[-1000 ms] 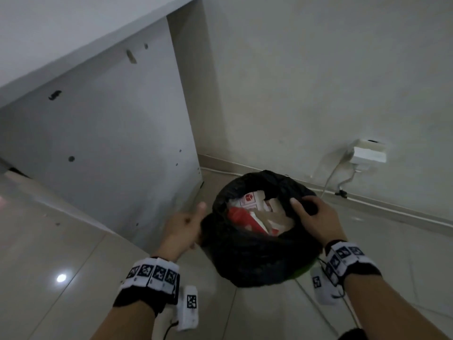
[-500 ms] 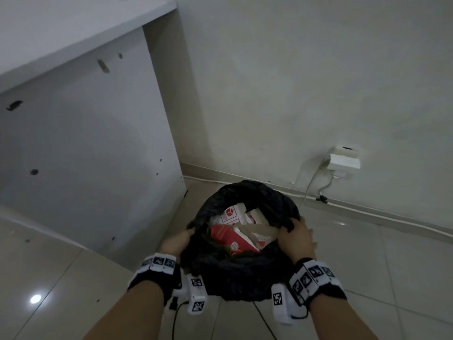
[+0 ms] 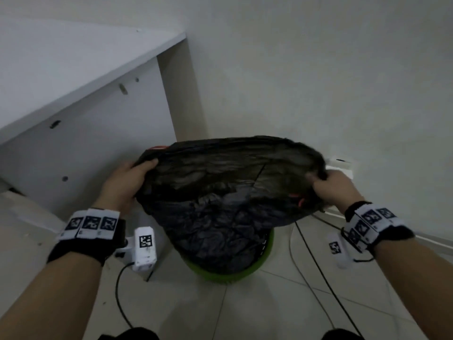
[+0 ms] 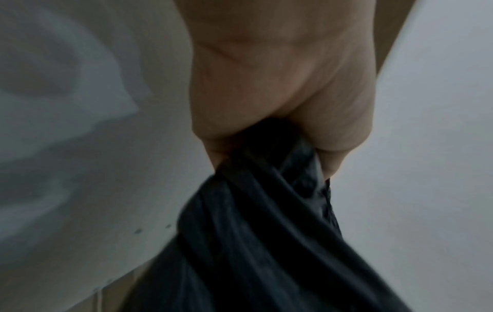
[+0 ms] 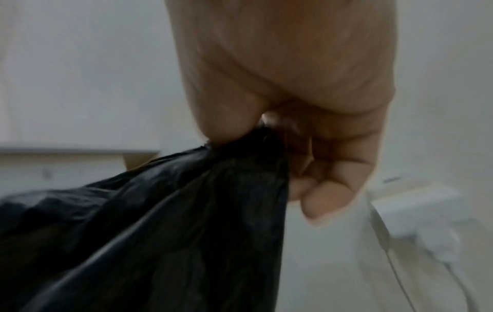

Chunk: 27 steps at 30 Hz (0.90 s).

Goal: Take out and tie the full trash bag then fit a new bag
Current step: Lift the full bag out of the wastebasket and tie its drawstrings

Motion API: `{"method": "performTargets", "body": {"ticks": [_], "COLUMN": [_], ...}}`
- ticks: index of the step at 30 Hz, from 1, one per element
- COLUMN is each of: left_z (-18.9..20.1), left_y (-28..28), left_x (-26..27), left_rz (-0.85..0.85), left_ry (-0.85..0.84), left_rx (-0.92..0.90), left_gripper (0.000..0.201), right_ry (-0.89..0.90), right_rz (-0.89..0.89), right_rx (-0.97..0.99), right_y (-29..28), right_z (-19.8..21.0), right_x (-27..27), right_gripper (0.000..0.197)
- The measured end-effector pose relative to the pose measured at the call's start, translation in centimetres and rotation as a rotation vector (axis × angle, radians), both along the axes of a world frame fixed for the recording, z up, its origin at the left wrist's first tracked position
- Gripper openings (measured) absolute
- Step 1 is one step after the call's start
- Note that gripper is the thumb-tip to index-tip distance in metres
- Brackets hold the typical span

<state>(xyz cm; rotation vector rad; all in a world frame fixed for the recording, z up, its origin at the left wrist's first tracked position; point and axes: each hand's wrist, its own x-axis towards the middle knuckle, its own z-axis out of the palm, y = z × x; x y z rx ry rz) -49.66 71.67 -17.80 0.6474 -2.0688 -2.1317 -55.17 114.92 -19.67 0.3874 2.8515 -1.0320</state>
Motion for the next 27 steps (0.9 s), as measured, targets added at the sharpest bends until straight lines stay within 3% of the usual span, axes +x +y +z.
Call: {"method": "performTargets", "body": {"ticks": [2, 5, 6, 8, 10, 11, 14, 15, 19, 24, 27], "left_z": [2.1, 5.1, 6.0, 7.4, 8.3, 8.6, 9.3, 9.7, 11.4, 11.9, 12.2], "left_y": [0.8, 2.0, 2.4, 3.4, 4.0, 4.3, 4.3, 4.1, 3.4, 4.2, 4.8], "left_x": [0.2, 0.2, 0.2, 0.3, 0.3, 0.4, 0.6, 0.7, 0.9, 0.9, 0.8], "left_rz": [-0.039, -0.013, -0.01, -0.024, -0.056, -0.09, -0.184, -0.196, -0.208, -0.201, -0.208], "left_ry": [0.046, 0.151, 0.188, 0.247, 0.286, 0.298, 0.336, 0.345, 0.389, 0.448, 0.444], "left_rx": [-0.051, -0.089, -0.096, -0.123, -0.15, -0.151, -0.175, -0.179, -0.256, -0.362, -0.348], "left_gripper": [0.024, 0.015, 0.014, 0.015, 0.014, 0.014, 0.016, 0.016, 0.009, 0.02, 0.022], "right_ry": [-0.088, 0.196, 0.286, 0.278, 0.089, -0.005, -0.279, -0.329, -0.189, -0.053, 0.001], "right_rz": [0.138, -0.01, -0.103, -0.224, -0.226, -0.21, -0.142, -0.125, -0.085, -0.046, -0.033], "right_rx": [0.101, -0.049, -0.125, -0.254, -0.304, -0.313, -0.262, -0.221, -0.136, 0.068, -0.092], "right_y": [-0.5, 0.5, 0.6, -0.3, -2.3, -3.2, -3.5, -3.0, 0.0, 1.8, 1.9], "right_z": [1.9, 5.0, 5.6, 5.9, 4.3, 3.5, 1.9, 2.3, 7.2, 14.0, 17.5], "right_x": [0.0, -1.1, -1.1, -0.2, 1.5, 2.2, 3.3, 3.3, 2.4, 3.3, 3.6], "right_gripper": [0.023, 0.023, 0.03, 0.06, 0.102, 0.104, 0.042, 0.03, 0.024, 0.021, 0.018]}}
